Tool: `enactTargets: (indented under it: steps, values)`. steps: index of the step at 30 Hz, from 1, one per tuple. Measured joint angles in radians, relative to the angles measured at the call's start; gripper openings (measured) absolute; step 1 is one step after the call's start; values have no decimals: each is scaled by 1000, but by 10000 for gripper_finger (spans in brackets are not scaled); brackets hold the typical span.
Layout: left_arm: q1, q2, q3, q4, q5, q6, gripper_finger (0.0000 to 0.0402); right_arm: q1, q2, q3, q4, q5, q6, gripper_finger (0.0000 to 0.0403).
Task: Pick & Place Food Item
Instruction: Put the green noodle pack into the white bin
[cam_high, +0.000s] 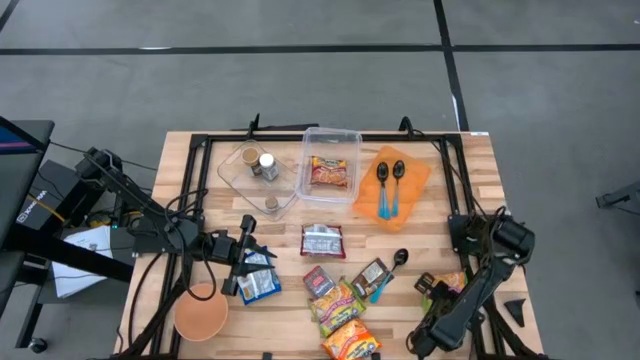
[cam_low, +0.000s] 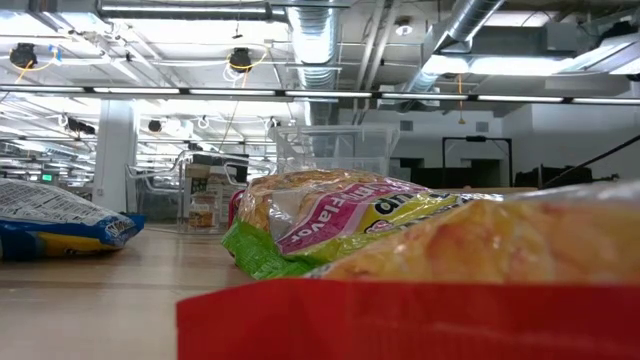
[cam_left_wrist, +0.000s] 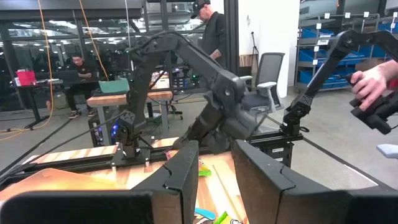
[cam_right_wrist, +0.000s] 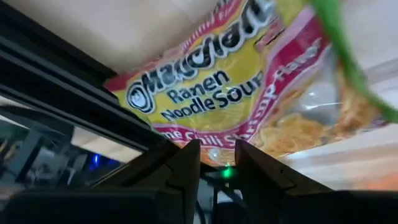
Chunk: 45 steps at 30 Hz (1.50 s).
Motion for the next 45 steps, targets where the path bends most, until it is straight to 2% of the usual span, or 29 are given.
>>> enactTargets:
  steps: [6,13,16,21,28,34,40,45]
  values:
    - [0,0,0,0,0,0,95,3,34,-21,45,-1,-18,97]
    - [0,0,0,0,0,0,95,13,-6,-84,115,-7,29,94]
    - [0,0,0,-1,0,0,95,10,-5,-85,117,-9,33,71]
    - [0,0,0,0,0,0,95,-16,-4,-87,120,-25,30,9]
    - [0,0,0,0,0,0,95,-62,-4,-69,123,-21,125,3]
    - [0,0,0,0,0,0,95,-105,-101,-48,269,113,350,1]
    - [0,0,0,0,0,0,95,-154,-263,-46,376,383,791,0]
    - [0,0,0,-1,0,0,95,-194,-355,-47,387,548,1092,0]
